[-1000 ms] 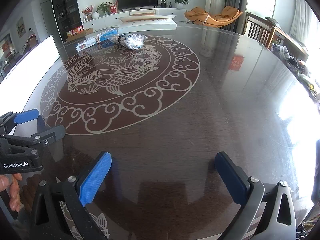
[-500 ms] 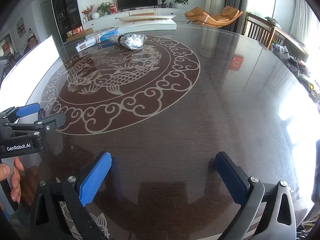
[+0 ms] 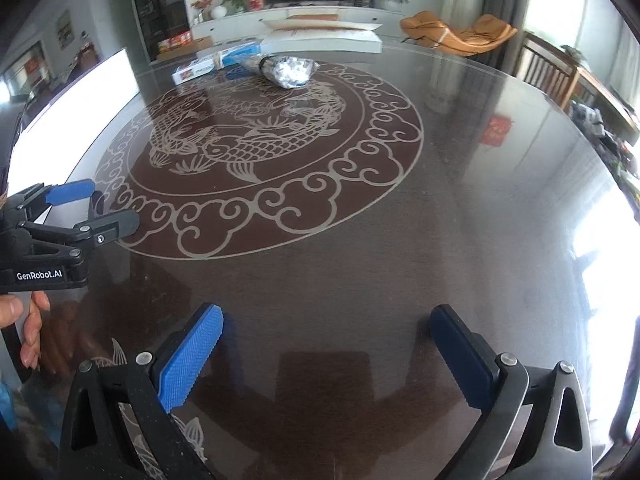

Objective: Organize objects
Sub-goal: 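Grasp the bagged cotton swab bundle with the right tool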

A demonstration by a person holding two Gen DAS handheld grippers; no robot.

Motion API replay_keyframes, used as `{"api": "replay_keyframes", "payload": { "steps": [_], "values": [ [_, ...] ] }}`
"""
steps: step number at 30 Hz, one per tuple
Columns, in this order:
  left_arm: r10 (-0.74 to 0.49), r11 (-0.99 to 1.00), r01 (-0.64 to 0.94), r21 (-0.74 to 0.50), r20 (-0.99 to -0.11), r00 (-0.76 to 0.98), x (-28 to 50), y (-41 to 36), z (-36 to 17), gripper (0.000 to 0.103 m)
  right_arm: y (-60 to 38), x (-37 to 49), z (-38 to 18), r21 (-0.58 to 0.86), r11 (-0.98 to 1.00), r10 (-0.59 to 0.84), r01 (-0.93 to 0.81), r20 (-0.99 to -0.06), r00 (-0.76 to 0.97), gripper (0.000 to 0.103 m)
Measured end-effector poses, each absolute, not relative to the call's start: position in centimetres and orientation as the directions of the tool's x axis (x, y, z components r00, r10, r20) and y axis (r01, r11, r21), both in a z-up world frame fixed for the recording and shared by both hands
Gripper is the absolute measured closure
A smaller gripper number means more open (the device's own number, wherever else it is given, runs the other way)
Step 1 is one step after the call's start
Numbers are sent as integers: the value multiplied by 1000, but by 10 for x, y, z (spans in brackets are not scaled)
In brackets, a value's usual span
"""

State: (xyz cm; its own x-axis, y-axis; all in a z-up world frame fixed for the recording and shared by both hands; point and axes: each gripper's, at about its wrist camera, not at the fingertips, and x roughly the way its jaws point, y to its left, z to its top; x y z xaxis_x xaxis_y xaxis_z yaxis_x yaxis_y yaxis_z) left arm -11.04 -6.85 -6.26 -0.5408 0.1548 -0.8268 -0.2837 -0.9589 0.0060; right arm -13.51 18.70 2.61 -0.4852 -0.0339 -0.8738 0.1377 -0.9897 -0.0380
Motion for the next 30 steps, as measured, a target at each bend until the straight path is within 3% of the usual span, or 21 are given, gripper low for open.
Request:
{"api": "replay_keyframes", "payload": {
  "steps": [8, 19, 20, 24, 26, 30],
  "values": [
    [156, -959, -284, 5, -826, -542, -111, -69, -63, 0, 176, -253, 73, -93, -968, -52, 232, -833, -551, 0],
    [160, -958, -286, 2, -825, -542, -112, -68, -63, 0, 79, -373, 48, -113, -923, -69, 368, -892, -448, 0],
    [160, -958, -286, 3, -825, -542, -112, -69, -63, 0, 78, -375, 43, -99, -923, -78, 372, -898, -433, 4],
    [160, -958, -287, 3, -825, -542, -112, -69, -64, 0, 94, -371, 36, -29, -948, -117, 318, -895, -430, 63],
    [160, -958, -287, 2, -825, -542, -113, -69, -64, 0, 104, -362, 34, 0, -956, -133, 293, -891, -434, 68],
    [160, -958, -286, 3, -824, -543, -112, -69, -64, 0, 136, -320, 26, 56, -968, -166, 245, -873, -458, 68]
  ]
}}
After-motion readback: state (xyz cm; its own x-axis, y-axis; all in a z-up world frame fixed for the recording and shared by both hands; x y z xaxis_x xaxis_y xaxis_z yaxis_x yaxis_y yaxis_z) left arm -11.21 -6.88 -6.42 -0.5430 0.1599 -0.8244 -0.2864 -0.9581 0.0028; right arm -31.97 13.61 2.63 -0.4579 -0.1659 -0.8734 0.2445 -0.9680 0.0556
